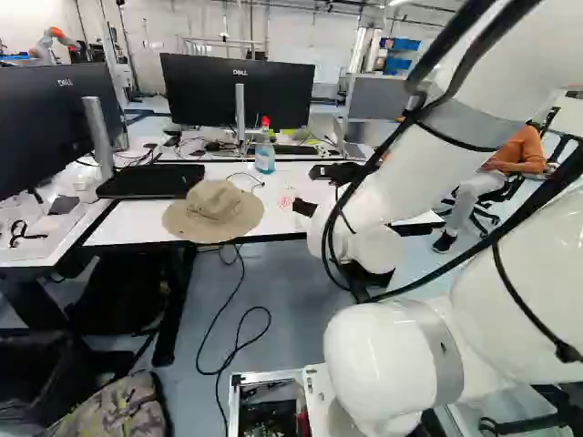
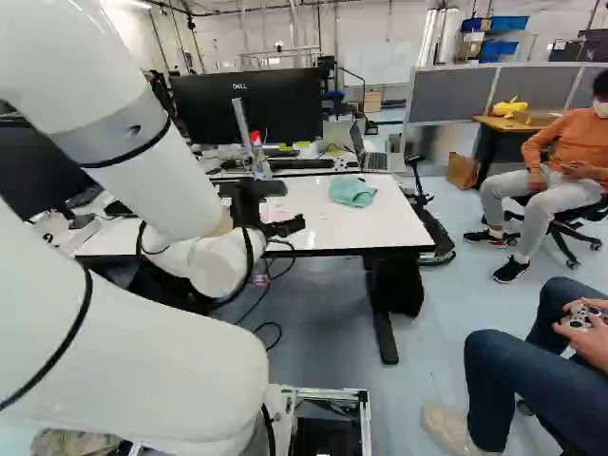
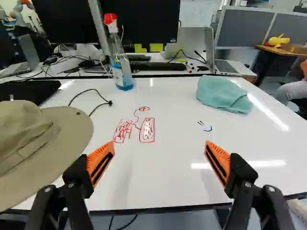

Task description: Clean the table with the green towel

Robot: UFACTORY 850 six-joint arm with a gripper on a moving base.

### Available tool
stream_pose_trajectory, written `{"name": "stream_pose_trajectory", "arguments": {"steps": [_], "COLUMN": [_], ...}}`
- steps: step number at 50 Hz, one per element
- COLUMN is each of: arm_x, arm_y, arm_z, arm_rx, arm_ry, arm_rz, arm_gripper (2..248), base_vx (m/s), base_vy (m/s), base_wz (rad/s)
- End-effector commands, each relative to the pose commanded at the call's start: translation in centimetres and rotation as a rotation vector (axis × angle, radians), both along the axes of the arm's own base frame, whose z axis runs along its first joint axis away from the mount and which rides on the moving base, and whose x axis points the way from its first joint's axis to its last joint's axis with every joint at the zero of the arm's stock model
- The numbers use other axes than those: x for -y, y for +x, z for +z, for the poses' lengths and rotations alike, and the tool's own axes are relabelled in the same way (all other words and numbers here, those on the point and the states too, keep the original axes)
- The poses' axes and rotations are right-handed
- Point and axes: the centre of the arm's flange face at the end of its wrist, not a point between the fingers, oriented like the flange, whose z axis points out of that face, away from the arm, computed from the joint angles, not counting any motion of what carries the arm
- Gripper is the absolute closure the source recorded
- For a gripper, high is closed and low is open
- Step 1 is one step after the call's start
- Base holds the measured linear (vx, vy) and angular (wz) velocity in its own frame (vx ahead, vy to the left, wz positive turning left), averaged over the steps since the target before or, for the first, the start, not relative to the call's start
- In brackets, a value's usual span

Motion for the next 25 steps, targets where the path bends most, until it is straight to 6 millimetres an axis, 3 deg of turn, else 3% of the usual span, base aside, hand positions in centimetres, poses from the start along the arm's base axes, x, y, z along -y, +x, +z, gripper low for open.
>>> {"name": "stream_pose_trajectory", "arguments": {"steps": [25], "arm_x": [0.00], "arm_y": [0.13], "arm_z": [0.02], "arm_rx": [-0.001], "arm_ry": [0.000], "arm_rz": [0.000], "arm_gripper": [3], "base_vx": [0.000], "base_vy": [0.000], "base_wz": [0.000]}}
